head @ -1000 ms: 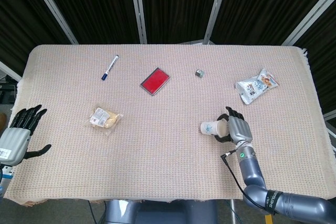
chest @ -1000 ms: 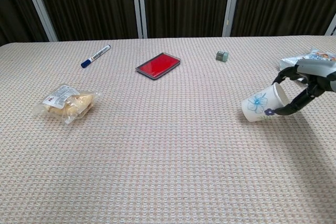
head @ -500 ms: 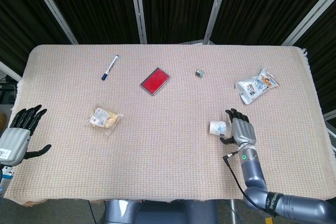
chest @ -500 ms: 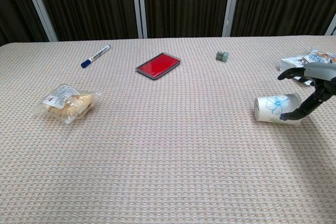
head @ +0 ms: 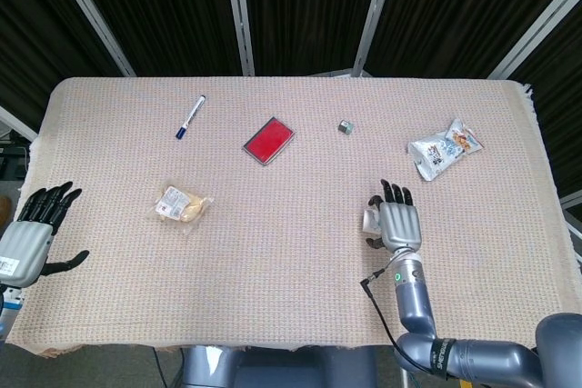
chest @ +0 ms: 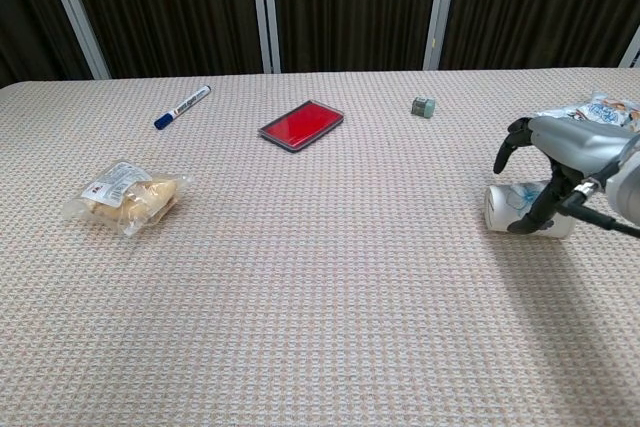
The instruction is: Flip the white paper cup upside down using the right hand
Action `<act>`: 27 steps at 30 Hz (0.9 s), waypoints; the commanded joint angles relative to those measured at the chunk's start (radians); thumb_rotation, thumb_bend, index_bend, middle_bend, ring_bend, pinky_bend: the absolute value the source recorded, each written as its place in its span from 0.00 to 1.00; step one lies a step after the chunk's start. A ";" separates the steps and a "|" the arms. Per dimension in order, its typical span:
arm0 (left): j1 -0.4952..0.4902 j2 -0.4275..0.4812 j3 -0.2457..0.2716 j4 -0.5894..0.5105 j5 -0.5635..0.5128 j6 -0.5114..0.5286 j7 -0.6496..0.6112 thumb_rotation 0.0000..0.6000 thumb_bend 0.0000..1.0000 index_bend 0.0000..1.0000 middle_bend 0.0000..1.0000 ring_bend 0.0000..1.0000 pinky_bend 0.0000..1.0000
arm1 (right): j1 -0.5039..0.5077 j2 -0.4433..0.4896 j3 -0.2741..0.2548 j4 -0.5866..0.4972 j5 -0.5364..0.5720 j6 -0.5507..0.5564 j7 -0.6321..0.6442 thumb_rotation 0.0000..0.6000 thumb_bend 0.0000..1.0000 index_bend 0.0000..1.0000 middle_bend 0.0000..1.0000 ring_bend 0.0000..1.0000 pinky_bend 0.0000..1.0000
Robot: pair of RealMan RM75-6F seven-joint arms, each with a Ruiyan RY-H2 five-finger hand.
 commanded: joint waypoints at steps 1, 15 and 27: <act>0.000 0.000 0.000 0.000 0.001 0.000 -0.001 1.00 0.14 0.00 0.00 0.00 0.00 | 0.009 -0.051 0.007 0.044 -0.003 0.040 -0.052 1.00 0.06 0.33 0.00 0.00 0.00; -0.001 0.001 0.001 0.000 0.000 -0.001 -0.004 1.00 0.14 0.00 0.00 0.00 0.00 | 0.018 -0.120 0.064 0.106 0.087 0.049 -0.195 1.00 0.13 0.37 0.00 0.00 0.00; -0.001 0.001 0.000 0.000 0.000 -0.002 -0.005 1.00 0.14 0.00 0.00 0.00 0.00 | 0.003 -0.120 0.126 0.063 0.021 0.062 -0.132 1.00 0.15 0.43 0.01 0.00 0.00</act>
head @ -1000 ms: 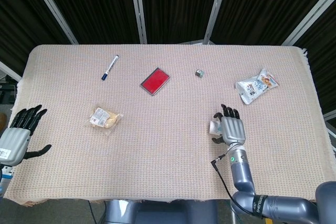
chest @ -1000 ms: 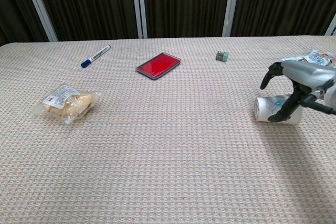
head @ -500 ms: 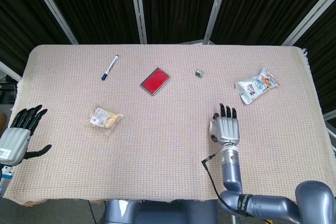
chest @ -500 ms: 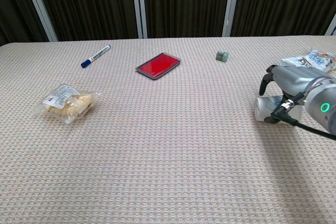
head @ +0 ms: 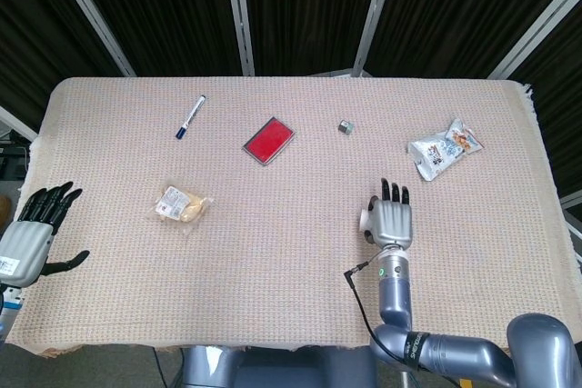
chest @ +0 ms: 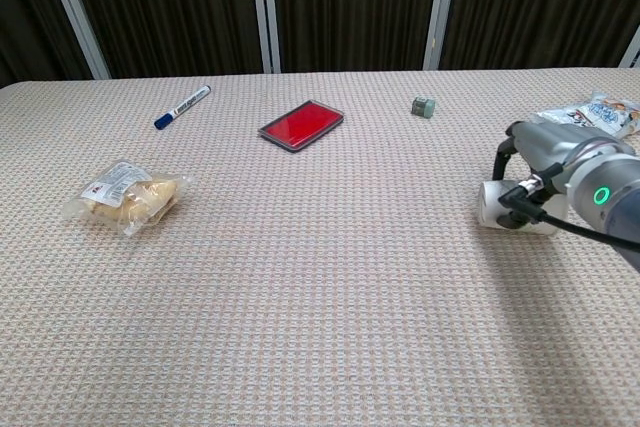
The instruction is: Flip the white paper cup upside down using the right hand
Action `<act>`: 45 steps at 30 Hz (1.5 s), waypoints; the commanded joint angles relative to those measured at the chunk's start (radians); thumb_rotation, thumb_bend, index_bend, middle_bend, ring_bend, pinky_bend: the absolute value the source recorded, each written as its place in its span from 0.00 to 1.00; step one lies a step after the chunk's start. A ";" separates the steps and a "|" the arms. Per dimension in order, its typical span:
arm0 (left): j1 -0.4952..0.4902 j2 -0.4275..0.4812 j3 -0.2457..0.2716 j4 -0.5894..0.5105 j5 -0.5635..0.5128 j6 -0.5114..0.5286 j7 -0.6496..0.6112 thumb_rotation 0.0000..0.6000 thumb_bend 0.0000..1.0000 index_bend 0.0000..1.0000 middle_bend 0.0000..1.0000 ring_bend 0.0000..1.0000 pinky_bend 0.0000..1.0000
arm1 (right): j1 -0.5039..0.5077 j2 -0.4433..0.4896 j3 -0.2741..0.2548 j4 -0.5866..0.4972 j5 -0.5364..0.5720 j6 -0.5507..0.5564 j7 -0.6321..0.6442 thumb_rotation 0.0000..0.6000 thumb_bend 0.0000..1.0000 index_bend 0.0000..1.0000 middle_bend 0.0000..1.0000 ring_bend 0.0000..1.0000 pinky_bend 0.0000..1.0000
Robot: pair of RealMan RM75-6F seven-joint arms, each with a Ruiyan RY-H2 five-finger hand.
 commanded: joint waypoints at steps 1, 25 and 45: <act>0.000 0.000 0.000 0.000 0.000 0.000 0.000 1.00 0.14 0.00 0.00 0.00 0.00 | -0.013 0.010 0.030 -0.030 -0.062 0.004 0.079 1.00 0.15 0.43 0.01 0.00 0.00; 0.001 -0.002 -0.001 -0.001 -0.003 0.002 0.009 1.00 0.14 0.00 0.00 0.00 0.00 | -0.169 0.024 0.219 -0.006 -0.021 -0.308 0.761 1.00 0.09 0.43 0.01 0.00 0.00; 0.001 -0.002 -0.001 0.000 -0.001 0.002 0.006 1.00 0.15 0.00 0.00 0.00 0.00 | -0.221 0.058 0.149 -0.027 -0.020 -0.241 0.704 1.00 0.13 0.32 0.00 0.00 0.00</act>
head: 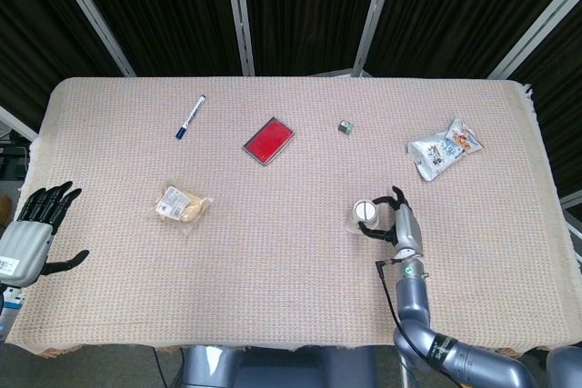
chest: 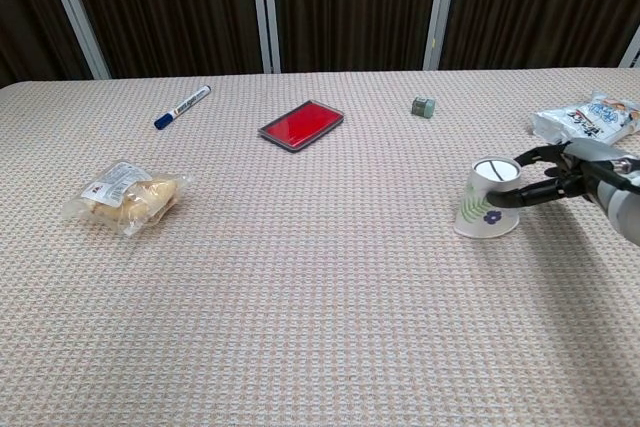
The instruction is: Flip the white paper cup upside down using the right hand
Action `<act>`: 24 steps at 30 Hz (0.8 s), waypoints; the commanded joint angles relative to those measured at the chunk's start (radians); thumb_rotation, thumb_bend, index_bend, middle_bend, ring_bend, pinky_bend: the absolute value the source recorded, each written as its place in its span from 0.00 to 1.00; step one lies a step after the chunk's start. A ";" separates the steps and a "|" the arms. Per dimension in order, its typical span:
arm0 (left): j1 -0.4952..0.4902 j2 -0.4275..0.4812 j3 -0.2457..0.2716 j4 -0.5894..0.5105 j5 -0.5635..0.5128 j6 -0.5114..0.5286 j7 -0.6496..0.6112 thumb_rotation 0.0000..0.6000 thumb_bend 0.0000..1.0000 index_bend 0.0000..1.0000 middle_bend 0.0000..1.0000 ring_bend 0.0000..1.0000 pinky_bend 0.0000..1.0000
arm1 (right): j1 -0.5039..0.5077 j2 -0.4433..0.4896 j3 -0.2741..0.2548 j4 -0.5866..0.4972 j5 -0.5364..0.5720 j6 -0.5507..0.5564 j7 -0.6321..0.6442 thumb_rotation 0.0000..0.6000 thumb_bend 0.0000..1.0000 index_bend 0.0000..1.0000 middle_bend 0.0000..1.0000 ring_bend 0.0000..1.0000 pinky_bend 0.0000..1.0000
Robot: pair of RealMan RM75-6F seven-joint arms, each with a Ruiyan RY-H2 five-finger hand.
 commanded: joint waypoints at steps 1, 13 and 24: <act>0.000 0.000 0.000 0.000 0.001 0.000 0.000 1.00 0.15 0.00 0.00 0.00 0.00 | -0.016 0.020 -0.013 -0.025 -0.007 0.013 -0.011 1.00 0.13 0.30 0.00 0.00 0.00; 0.001 0.000 0.001 0.001 0.002 0.002 -0.002 1.00 0.14 0.00 0.00 0.00 0.00 | -0.066 0.140 -0.079 -0.162 -0.080 0.041 -0.069 1.00 0.12 0.14 0.00 0.00 0.00; 0.002 -0.001 0.001 -0.001 0.003 0.004 0.004 1.00 0.14 0.00 0.00 0.00 0.00 | -0.149 0.473 -0.171 -0.301 -0.306 0.015 -0.110 1.00 0.06 0.14 0.00 0.00 0.00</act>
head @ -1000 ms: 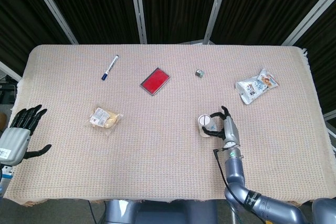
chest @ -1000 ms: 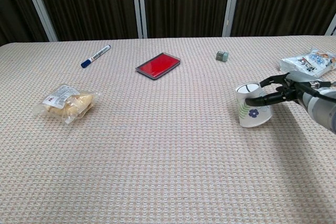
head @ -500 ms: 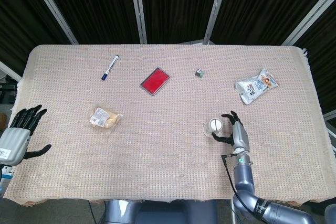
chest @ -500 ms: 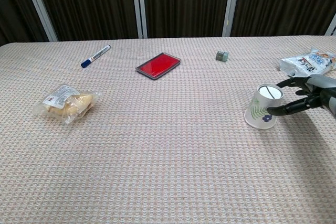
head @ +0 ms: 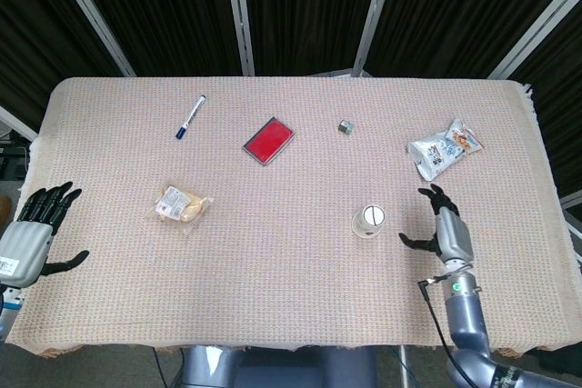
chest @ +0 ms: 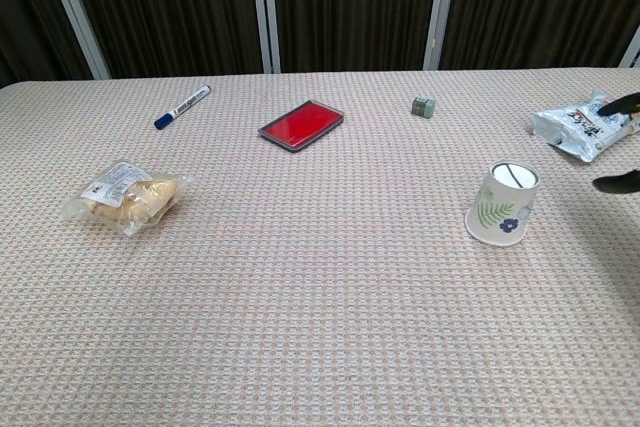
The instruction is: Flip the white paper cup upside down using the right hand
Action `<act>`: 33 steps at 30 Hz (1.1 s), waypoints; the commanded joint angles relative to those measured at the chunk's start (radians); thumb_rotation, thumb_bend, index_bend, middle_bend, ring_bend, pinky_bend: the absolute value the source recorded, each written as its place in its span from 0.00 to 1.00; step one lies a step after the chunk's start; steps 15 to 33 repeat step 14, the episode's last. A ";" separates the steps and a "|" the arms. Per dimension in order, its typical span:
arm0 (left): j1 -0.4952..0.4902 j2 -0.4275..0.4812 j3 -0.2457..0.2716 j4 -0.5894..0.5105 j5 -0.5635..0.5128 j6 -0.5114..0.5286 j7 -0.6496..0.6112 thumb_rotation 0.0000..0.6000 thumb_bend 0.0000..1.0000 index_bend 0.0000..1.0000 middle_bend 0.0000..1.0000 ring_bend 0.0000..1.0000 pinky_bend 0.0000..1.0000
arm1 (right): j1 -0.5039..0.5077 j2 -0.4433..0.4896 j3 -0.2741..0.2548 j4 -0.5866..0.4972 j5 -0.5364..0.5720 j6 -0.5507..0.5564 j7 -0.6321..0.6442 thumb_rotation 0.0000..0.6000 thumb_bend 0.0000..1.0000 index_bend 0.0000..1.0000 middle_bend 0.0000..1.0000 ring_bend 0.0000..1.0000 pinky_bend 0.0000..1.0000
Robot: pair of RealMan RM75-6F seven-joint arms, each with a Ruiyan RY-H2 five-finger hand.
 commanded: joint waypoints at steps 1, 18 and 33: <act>0.001 0.000 0.000 -0.001 -0.001 0.000 0.000 1.00 0.14 0.00 0.00 0.00 0.00 | -0.031 0.137 -0.069 -0.038 -0.143 -0.001 -0.073 1.00 0.05 0.13 0.00 0.00 0.00; 0.001 0.002 0.002 0.003 0.002 0.000 -0.013 1.00 0.14 0.00 0.00 0.00 0.00 | -0.134 0.202 -0.178 0.102 -0.435 0.159 -0.028 1.00 0.01 0.05 0.00 0.00 0.00; 0.001 0.002 0.002 0.003 0.002 0.000 -0.013 1.00 0.14 0.00 0.00 0.00 0.00 | -0.134 0.202 -0.178 0.102 -0.435 0.159 -0.028 1.00 0.01 0.05 0.00 0.00 0.00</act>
